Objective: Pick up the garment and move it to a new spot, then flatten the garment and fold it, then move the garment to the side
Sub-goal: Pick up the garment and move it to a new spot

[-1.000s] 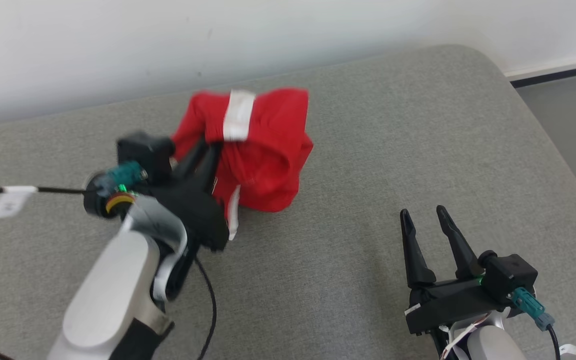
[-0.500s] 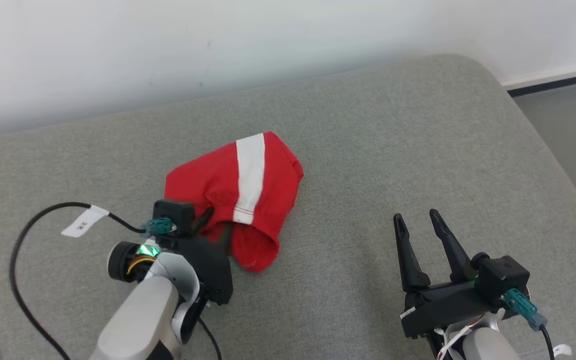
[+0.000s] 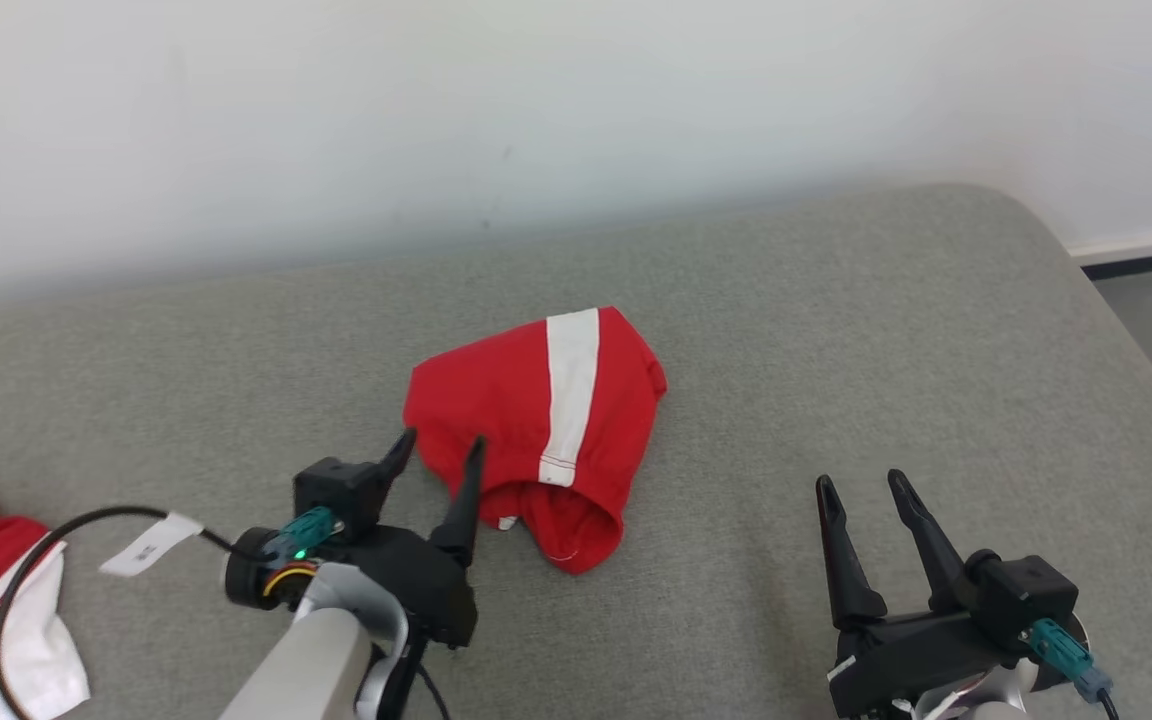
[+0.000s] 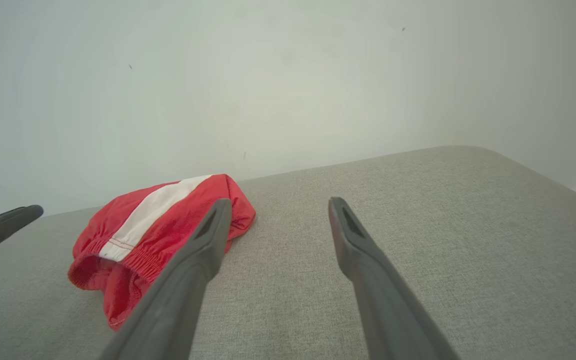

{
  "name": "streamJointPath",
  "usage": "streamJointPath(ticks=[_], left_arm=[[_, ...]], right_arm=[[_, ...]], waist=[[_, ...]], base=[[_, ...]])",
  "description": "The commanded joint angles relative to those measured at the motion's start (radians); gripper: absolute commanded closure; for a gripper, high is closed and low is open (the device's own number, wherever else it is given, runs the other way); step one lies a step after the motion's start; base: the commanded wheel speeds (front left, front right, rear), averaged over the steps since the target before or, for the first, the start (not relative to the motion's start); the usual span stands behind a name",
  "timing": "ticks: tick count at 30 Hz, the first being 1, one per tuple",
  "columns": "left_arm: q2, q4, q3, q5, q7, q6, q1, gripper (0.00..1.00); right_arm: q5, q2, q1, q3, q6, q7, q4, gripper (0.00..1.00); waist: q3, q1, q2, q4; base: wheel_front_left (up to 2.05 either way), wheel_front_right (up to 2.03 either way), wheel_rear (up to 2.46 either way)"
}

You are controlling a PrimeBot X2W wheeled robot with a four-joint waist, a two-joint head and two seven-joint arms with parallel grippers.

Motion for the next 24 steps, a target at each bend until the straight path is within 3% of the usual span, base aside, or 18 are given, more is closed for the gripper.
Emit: streamJointPath(ticks=[1, 4, 14, 19, 24], left_arm=[[0.025, -0.037, 0.013, 0.014, -0.022, 0.017, 0.033, 0.00], [0.049, -0.088, 0.035, 0.022, -0.037, 0.041, 0.059, 0.00], [0.171, -0.448, 0.187, 0.142, -0.055, 0.200, 0.260, 0.00], [0.177, -0.592, 0.270, 0.174, -0.055, 0.253, 0.369, 0.00], [0.168, -0.661, 0.312, 0.183, -0.055, 0.277, 0.463, 0.00]], right_arm=[[-0.009, -0.002, 0.020, -0.009, 0.004, 0.003, -0.007, 0.00], [-0.013, -0.002, 0.029, -0.013, 0.004, 0.007, -0.016, 0.00], [-0.027, -0.002, 0.061, -0.033, 0.004, 0.016, -0.040, 0.00], [-0.031, -0.002, 0.075, -0.040, 0.004, 0.017, -0.049, 0.00], [-0.067, -0.002, 0.084, -0.055, 0.004, 0.021, -0.064, 0.00]], waist=[[-0.032, 0.0001, 0.0000, 0.039], [-0.039, 0.0001, 0.0000, 0.052], [-0.054, 0.0001, 0.0000, 0.091], [-0.059, 0.0001, 0.0000, 0.093], [-0.058, 0.0001, 0.0000, 0.090]], base=[[0.00, 0.00, 0.00], [0.00, 0.00, 0.00], [0.00, 0.00, 0.00], [0.00, 0.00, 0.00], [0.00, 0.00, 0.00]])
